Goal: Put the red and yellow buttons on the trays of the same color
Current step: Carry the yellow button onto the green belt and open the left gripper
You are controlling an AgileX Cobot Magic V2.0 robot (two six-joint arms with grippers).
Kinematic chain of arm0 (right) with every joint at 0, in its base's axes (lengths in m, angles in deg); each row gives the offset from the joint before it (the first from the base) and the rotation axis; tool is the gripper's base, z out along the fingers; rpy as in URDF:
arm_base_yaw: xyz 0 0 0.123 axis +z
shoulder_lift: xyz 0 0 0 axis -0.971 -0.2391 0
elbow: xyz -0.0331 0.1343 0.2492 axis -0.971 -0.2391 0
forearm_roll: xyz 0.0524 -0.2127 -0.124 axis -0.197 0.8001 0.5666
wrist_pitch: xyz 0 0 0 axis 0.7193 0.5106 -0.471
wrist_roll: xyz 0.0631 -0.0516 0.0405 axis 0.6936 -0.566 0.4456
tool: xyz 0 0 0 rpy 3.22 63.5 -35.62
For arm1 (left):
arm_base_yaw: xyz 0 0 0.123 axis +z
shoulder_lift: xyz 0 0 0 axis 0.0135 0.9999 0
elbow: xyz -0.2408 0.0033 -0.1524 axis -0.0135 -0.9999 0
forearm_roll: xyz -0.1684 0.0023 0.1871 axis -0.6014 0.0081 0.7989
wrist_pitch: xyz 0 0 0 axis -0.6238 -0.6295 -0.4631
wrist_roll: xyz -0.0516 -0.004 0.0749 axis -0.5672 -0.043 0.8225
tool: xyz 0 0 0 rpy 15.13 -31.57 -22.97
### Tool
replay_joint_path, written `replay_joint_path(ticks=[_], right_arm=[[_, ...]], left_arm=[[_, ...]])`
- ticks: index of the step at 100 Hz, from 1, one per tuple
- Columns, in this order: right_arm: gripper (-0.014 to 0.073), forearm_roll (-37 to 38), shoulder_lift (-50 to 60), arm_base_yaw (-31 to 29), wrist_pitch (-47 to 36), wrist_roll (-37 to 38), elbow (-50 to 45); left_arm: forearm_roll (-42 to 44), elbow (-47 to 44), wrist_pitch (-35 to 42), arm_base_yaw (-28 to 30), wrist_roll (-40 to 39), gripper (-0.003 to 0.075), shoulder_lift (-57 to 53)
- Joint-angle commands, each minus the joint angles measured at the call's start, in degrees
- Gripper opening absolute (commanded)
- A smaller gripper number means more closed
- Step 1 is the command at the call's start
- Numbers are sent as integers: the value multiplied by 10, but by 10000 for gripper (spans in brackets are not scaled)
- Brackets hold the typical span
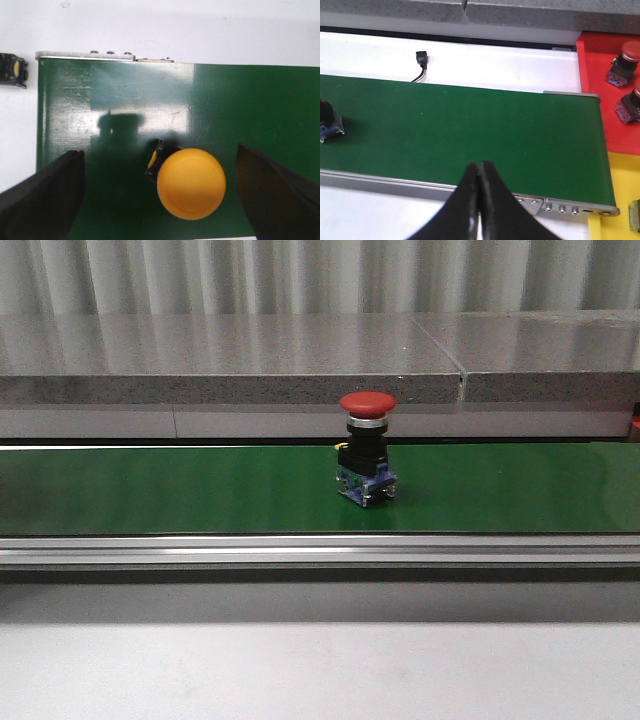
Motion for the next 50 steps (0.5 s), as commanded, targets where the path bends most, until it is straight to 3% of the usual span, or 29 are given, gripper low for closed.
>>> replay_joint_path(ticks=[1,50], right_arm=[[-116,-3,1,0,-35,-6,13],[-116,-3,1,0,-35,-6,13]], left_arm=[[-15,20,16,-12,6,587,-44],[-14,5,45,-72,16,586,-217]])
